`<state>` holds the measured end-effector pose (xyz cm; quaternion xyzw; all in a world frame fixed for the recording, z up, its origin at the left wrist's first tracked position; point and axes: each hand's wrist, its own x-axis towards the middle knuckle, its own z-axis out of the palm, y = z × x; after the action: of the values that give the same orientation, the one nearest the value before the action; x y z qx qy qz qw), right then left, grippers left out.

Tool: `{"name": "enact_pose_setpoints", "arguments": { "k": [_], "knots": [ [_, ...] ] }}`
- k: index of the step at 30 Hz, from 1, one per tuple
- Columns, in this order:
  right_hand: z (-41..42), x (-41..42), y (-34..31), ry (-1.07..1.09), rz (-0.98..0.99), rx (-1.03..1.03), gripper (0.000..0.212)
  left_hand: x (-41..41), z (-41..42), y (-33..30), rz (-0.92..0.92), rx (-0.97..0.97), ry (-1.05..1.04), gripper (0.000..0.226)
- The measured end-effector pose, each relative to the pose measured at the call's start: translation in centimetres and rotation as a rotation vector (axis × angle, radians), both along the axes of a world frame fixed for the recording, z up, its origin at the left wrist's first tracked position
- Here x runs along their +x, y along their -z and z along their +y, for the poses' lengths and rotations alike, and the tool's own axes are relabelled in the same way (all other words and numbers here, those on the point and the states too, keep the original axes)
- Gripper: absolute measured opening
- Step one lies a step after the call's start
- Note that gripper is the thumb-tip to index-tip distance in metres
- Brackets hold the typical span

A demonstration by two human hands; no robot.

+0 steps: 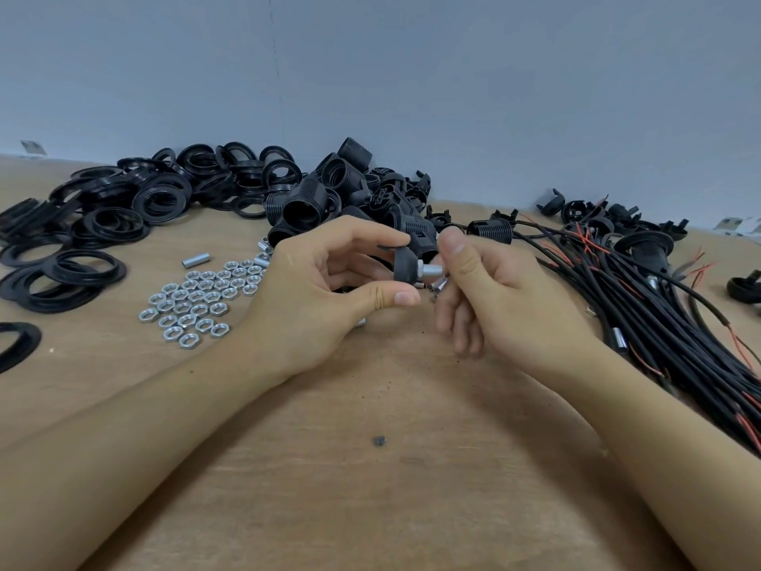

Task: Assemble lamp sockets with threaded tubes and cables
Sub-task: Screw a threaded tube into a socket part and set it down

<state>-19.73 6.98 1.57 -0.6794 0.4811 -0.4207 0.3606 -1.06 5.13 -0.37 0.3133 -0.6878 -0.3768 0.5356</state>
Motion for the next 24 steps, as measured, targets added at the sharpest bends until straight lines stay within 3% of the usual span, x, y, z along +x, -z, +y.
{"name": "enact_pose_setpoints", "arguments": {
  "k": [4,14,20,24],
  "knots": [
    [0.01,-0.18,0.06,-0.075,0.041,0.006,0.025,0.13,-0.04,0.03,0.0,-0.008,-0.001,0.042],
    [0.47,0.47,-0.36,-0.064,0.068,0.068,0.046,0.22,-0.05,0.12,-0.089,-0.138,-0.039,0.041],
    [0.18,0.34,-0.4,-0.098,-0.047,0.181,0.053,0.15,0.05,0.25,-0.153,-0.305,-0.076,0.04],
    [-0.45,0.04,0.1,-0.058,-0.143,0.209,0.048,0.61,-0.29,0.22,-0.264,-0.309,-0.113,0.046]
  ]
}}
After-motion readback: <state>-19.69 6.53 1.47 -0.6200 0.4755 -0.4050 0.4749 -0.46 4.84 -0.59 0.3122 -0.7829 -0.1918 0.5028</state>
